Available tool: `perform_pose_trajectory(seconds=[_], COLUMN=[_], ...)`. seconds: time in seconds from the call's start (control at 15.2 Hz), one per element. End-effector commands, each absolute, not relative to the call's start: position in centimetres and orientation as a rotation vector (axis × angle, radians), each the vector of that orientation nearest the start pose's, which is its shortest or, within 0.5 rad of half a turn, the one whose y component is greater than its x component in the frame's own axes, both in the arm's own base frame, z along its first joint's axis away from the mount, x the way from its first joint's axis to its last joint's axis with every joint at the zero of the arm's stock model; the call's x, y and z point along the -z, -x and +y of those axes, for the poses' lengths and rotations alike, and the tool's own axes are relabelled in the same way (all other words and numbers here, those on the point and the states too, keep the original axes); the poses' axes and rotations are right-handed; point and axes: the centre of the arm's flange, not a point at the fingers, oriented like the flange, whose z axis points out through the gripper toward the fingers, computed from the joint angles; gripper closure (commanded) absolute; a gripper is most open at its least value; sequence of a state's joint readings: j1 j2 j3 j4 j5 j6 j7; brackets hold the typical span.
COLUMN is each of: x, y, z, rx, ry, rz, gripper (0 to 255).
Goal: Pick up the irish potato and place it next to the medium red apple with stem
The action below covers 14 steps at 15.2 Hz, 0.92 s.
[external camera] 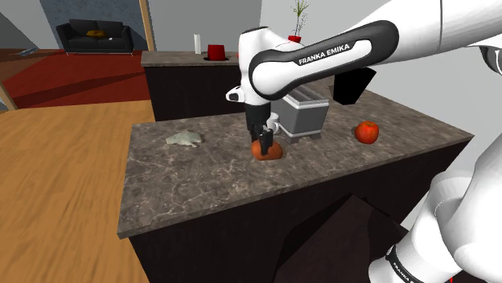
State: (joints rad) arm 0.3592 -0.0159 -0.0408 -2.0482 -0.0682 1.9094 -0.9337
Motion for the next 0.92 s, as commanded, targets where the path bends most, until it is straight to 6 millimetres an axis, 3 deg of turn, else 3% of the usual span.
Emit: perform_pose_trajectory(seconds=[0.0, 0.86], x=[-44.7, -51.5], y=[-50.8, -50.8], z=[16.2, 16.2], rx=[-0.215, -0.215], ry=[2.533, 2.533], rz=[-1.883, -1.883], gripper=[255, 255])
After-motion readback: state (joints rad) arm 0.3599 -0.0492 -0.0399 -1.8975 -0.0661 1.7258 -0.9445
